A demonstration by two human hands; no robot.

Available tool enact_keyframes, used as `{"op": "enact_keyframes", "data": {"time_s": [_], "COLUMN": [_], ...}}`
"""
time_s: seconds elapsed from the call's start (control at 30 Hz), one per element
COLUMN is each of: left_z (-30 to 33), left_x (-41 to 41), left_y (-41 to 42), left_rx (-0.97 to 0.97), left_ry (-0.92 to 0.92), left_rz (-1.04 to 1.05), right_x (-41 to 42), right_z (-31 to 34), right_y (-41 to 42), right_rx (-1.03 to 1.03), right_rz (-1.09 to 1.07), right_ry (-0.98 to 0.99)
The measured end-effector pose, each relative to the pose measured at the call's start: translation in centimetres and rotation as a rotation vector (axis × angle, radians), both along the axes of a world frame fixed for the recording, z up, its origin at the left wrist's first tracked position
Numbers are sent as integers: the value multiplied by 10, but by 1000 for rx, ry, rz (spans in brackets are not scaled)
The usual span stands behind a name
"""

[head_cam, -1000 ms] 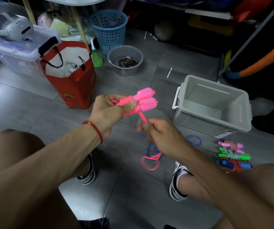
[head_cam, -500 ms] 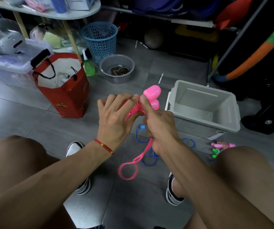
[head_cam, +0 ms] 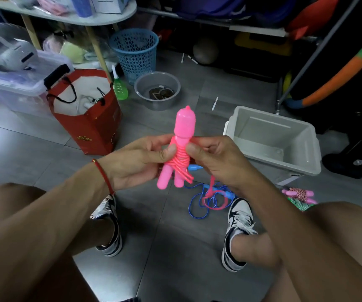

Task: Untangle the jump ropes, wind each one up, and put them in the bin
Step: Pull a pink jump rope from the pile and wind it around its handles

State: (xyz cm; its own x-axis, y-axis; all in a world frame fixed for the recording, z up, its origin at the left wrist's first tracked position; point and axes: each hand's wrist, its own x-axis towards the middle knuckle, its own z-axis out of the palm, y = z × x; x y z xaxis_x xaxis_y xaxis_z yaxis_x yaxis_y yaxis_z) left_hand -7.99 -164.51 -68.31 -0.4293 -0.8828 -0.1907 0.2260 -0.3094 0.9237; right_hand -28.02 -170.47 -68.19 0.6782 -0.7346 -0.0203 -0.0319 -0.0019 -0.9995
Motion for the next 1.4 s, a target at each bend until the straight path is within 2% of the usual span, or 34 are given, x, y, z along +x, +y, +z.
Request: {"op": "enact_keyframes", "data": {"time_s": [0.07,0.13,0.27,0.33,0.47,0.57,0.63,0.8,1.0,1.1,1.23,1.33,1.4], "left_z": [3,2,-8,-14,-31,-37,-38,-48,-60,-58,-54,-47,-39], "left_x": [-1,-3,-5,-5,-8,-6,-4,-5,-22,-31,-31,-32,-32], "left_y": [1,1,-5,-11,-19,-23,-22,-21,-8,1,8,17,23], "left_rx": [-67,-128,-90,-34,-106,-126,-148,-205,-284,-383,-395,-413,-419], "left_ry": [-45,-149,-250,-281,-539,-857,-1061,-1313,-1390,-1347,-1270,-1146,-1001], "left_rz": [-53,3,332,483,583,625,599,449,105,-49,-171,-232,-237], "right_x": [-6,-12,-5,3,9,10,10,11,9,3,-6,-14,-19], "right_z": [2,5,-2,-8,-8,1,6,18,10,0,-8,-14,-14], "right_y": [-3,-5,-2,4,12,20,26,23,0,-15,-24,-29,-34], "right_rx": [-98,-230,-391,-419,-503,-743,-897,-1152,-1301,-1172,-1013,-734,-477], "right_rz": [72,51,-216,-242,-195,-129,-55,208,320,356,361,425,444], "right_ry": [123,277,498,625,830,1072,1177,1247,1123,1093,1001,903,732]}}
